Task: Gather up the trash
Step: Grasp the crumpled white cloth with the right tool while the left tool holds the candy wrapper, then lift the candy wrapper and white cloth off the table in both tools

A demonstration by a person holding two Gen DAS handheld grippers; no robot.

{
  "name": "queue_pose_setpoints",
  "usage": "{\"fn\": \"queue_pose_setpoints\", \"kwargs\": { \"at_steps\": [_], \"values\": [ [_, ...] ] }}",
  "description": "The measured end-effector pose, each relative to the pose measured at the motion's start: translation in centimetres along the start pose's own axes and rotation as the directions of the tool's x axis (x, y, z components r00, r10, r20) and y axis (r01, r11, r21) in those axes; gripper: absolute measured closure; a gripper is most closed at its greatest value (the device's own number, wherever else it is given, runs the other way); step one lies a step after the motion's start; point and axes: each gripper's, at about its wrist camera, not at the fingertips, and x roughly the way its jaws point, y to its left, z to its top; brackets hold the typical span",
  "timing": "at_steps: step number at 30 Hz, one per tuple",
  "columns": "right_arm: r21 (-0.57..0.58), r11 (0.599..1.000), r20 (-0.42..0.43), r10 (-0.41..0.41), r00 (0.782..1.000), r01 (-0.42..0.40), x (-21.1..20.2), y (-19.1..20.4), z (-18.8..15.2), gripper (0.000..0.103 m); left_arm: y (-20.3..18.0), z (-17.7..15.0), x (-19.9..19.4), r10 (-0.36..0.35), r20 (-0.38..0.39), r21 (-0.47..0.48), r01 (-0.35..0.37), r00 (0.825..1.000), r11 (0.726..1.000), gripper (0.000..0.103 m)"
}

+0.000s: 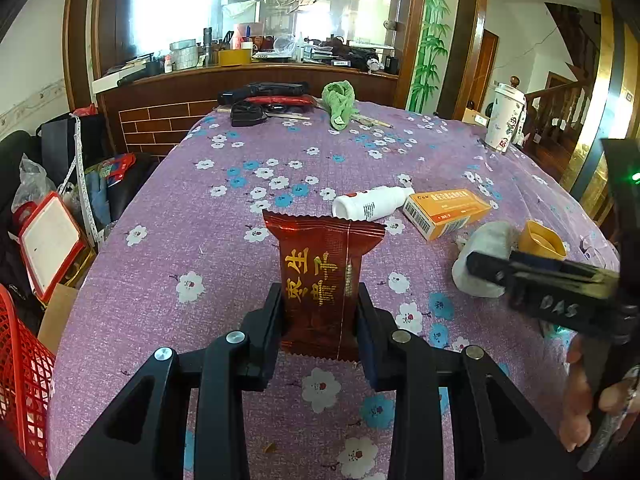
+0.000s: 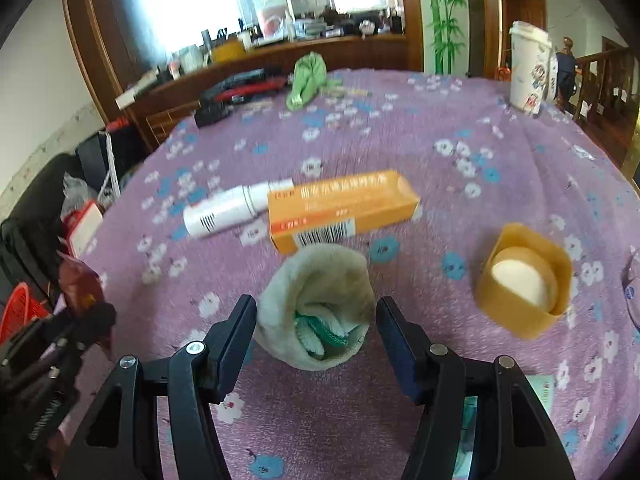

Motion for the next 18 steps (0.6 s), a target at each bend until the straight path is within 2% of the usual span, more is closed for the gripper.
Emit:
{"fn": "queue_pose_setpoints", "kwargs": {
  "at_steps": [2, 5, 9, 13, 18],
  "values": [
    [0.014, 0.999, -0.024, 0.039, 0.999, -0.038, 0.5, -0.3, -0.1, 0.054, 0.0, 0.0, 0.0, 0.001, 0.001, 0.0, -0.001, 1.0, 1.0, 0.071],
    [0.021, 0.997, -0.024, 0.071, 0.997, -0.07, 0.4, -0.3, -0.3, 0.066, 0.0, 0.0, 0.0, 0.001, 0.001, 0.001, -0.001, 1.0, 1.0, 0.071],
    [0.006, 0.997, 0.029, 0.073, 0.997, -0.073, -0.9, 0.2, -0.4, 0.068, 0.2, 0.0, -0.2, 0.007, 0.008, -0.004, -0.007, 1.0, 1.0, 0.071],
    [-0.039, 0.997, 0.12, 0.072, 0.99, -0.067, -2.9, 1.3, -0.4, 0.068, 0.4, 0.0, -0.3, 0.015, 0.014, -0.009, -0.015, 1.0, 1.0, 0.071],
    [-0.086, 0.994, 0.145, 0.083, 0.986, -0.071, -3.6, 2.5, -0.6, 0.068, 0.4, 0.0, -0.3, 0.016, 0.014, -0.007, -0.016, 1.0, 1.0, 0.071]
  ]
}}
